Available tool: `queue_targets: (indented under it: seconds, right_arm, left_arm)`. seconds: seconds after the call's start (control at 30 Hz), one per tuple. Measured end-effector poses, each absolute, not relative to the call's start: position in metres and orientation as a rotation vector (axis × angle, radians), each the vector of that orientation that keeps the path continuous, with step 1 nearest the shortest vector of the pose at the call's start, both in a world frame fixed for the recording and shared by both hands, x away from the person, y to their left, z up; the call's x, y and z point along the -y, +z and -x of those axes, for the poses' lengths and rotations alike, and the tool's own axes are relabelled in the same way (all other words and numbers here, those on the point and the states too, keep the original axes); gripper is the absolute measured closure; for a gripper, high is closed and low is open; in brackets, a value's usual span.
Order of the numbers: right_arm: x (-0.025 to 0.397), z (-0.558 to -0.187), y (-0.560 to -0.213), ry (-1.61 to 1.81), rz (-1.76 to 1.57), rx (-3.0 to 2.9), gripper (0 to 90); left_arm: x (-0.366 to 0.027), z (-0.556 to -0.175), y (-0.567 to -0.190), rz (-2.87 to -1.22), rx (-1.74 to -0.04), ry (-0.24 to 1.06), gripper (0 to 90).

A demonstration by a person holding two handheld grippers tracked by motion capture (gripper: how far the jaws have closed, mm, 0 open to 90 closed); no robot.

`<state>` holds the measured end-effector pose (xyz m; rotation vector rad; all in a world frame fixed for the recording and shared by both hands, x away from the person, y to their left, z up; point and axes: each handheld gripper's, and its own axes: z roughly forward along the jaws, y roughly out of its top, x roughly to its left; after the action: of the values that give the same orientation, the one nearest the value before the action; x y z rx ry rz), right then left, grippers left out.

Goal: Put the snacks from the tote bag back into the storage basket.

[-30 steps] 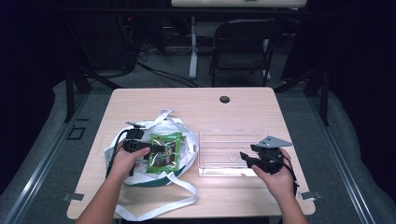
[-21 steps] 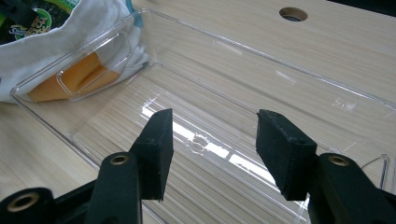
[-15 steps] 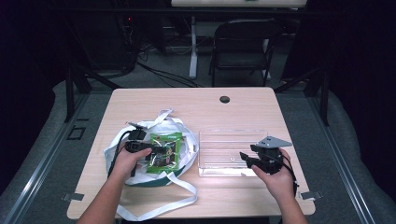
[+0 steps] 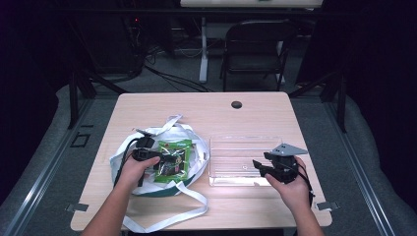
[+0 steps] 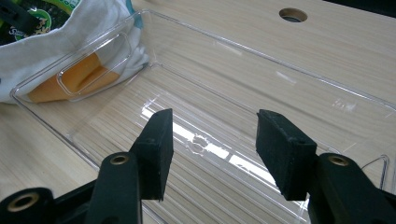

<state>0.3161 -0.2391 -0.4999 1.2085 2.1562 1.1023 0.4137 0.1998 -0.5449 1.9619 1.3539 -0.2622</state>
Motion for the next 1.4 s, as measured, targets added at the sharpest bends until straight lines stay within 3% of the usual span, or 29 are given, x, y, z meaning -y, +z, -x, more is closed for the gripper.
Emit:
queue_targets:
  seconds: [1.4]
  right_arm:
    - [0.241, -0.317, -0.501, 1.100, -1.215, -2.157, 46.5]
  left_arm:
    - [-0.215, -0.402, -0.529, -1.928, -1.249, -0.271, 64.2]
